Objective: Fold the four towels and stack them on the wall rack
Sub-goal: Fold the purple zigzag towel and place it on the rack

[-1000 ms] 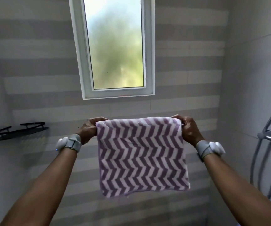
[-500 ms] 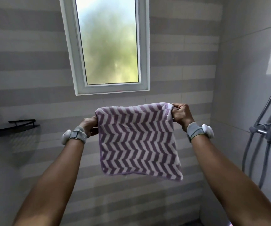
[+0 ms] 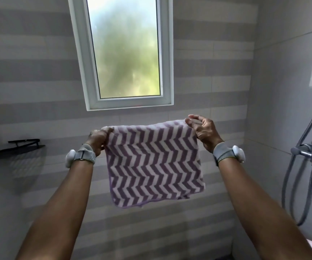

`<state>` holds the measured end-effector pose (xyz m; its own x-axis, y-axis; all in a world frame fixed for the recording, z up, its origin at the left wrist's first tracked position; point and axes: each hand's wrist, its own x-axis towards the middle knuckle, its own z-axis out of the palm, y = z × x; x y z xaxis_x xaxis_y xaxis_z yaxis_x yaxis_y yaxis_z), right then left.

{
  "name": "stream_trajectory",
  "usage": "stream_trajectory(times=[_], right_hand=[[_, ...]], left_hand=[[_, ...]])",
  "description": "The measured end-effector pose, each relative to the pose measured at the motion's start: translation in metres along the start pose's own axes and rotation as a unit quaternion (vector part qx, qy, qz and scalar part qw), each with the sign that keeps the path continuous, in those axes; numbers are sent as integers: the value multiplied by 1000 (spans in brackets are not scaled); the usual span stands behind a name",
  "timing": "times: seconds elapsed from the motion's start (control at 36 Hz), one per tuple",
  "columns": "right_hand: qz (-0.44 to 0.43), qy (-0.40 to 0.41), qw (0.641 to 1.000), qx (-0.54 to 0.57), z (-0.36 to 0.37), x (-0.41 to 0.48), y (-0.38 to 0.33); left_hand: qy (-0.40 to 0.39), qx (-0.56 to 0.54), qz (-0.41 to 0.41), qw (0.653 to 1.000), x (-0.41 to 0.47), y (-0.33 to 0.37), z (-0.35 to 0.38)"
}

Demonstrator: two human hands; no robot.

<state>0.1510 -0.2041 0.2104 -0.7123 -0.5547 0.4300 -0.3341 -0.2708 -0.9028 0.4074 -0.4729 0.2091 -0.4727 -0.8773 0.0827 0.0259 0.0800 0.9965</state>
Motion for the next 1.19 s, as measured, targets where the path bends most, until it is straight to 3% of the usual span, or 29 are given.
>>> stream_trajectory(times=[0.17,0.33,0.56,0.72,0.81,0.92,1.03,1.19], right_hand=[[-21,12,1000,-10,13,-3,15],[31,-13,998,-45,17,-1,23],[-35,0,999,12,17,-7,23],[-40,34,997,62,15,-9,21],[-60,67,995,39,11,-10,25],[-86,45,995,-14,2,-13,34],[-82,23,995,-52,2,-11,41],[-60,27,995,-80,-9,-18,51]], left_hand=[[-38,24,-103,994,-1,-3,-15],[-28,10,-60,998,0,-10,-19],[-14,39,-68,997,-6,-4,-22],[-57,19,-89,994,-13,-2,-21],[-60,5,-81,995,-13,-5,-19],[-73,-5,-85,994,-10,-7,-21],[-124,96,-95,983,-13,-6,-31],[-101,184,-98,973,-20,-12,-36]])
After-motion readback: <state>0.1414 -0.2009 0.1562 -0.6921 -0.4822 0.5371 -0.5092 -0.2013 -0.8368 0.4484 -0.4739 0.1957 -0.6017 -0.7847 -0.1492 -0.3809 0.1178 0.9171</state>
